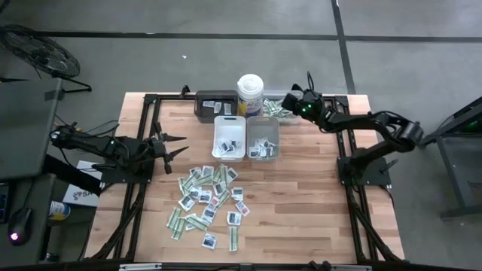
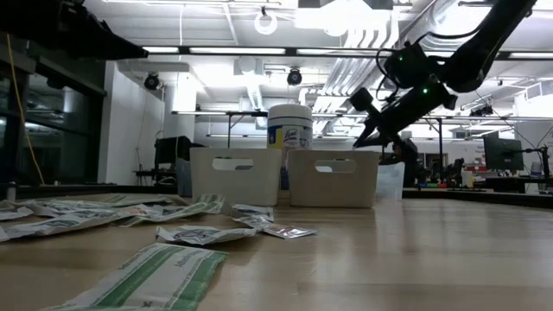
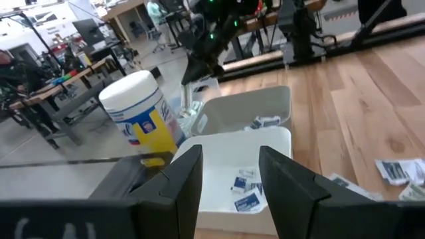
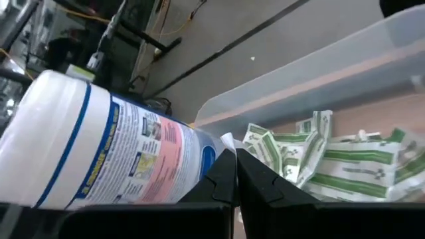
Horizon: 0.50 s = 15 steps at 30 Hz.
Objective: Pick & Place First Aid Supplies
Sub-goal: Put the band aid into the transparent bin
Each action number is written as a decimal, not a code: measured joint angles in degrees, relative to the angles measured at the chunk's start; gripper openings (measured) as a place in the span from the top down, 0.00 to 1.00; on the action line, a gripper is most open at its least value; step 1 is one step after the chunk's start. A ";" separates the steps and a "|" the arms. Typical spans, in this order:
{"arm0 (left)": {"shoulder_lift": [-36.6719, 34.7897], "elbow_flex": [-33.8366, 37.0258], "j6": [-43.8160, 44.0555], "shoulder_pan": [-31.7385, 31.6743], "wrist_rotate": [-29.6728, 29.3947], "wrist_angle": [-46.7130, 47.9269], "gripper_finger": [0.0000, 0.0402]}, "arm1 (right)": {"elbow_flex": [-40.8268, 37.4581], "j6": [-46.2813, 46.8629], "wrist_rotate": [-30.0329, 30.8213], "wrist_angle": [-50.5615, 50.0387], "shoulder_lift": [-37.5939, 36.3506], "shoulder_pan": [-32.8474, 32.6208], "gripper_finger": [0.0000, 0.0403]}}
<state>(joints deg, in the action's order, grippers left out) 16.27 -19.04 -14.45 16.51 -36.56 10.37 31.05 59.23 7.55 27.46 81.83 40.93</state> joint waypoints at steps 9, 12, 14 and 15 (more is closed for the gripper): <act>0.02 0.01 0.01 0.00 -0.04 0.01 0.64 | 0.02 2.31 0.28 2.97 1.87 0.37 0.98; 0.01 0.01 0.01 0.00 -0.04 0.02 0.64 | 0.02 2.31 -0.21 2.19 1.87 0.72 0.94; 0.02 0.01 0.03 0.00 -0.04 0.02 0.64 | 0.02 2.30 -0.69 1.87 1.87 0.72 0.91; 0.02 0.01 0.01 0.00 -0.06 0.04 0.64 | 0.02 2.31 -0.73 1.91 1.87 0.72 0.89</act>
<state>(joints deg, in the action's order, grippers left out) 16.29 -19.03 -14.44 16.51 -36.62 10.41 31.07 61.54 6.82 29.37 83.70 41.65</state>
